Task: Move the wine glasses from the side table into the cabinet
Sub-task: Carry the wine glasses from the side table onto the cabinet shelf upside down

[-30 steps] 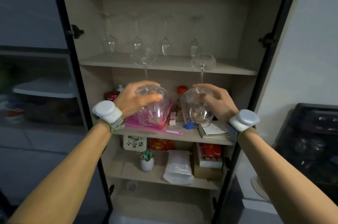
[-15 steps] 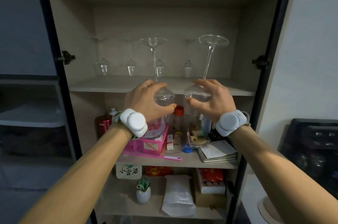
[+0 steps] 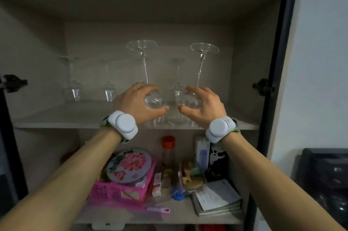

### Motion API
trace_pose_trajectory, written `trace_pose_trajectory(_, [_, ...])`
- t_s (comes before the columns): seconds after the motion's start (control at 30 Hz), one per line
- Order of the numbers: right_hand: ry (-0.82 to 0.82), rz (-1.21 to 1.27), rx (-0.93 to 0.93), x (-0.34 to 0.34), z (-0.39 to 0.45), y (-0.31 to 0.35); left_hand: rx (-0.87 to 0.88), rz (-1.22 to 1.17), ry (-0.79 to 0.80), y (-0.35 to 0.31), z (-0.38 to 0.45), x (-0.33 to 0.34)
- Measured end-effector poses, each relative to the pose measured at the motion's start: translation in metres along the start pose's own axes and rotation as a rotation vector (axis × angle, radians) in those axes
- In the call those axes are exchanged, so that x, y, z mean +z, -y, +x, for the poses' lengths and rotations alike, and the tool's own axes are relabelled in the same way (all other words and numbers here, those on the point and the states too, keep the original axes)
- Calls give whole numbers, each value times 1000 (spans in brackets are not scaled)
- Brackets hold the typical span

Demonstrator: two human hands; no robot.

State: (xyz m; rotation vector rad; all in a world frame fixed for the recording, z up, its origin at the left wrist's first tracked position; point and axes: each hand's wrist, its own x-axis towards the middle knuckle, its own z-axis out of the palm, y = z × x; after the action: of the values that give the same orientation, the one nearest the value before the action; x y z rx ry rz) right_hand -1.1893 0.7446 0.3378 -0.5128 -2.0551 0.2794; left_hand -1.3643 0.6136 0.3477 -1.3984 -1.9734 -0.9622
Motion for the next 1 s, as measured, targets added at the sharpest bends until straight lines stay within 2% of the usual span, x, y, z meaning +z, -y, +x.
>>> trace_pose_trajectory(0.4, [-6,16,-8,40,50,-53,28,-28,3,32,55,62])
trace_pose_trajectory(0.73, [-6,-43,14,67,70,-60,108,-89,25,69,71,89])
trace_pose_trajectory(1.0, [47,-70,-5,85,76,-66,88,-89,18,85,80,102])
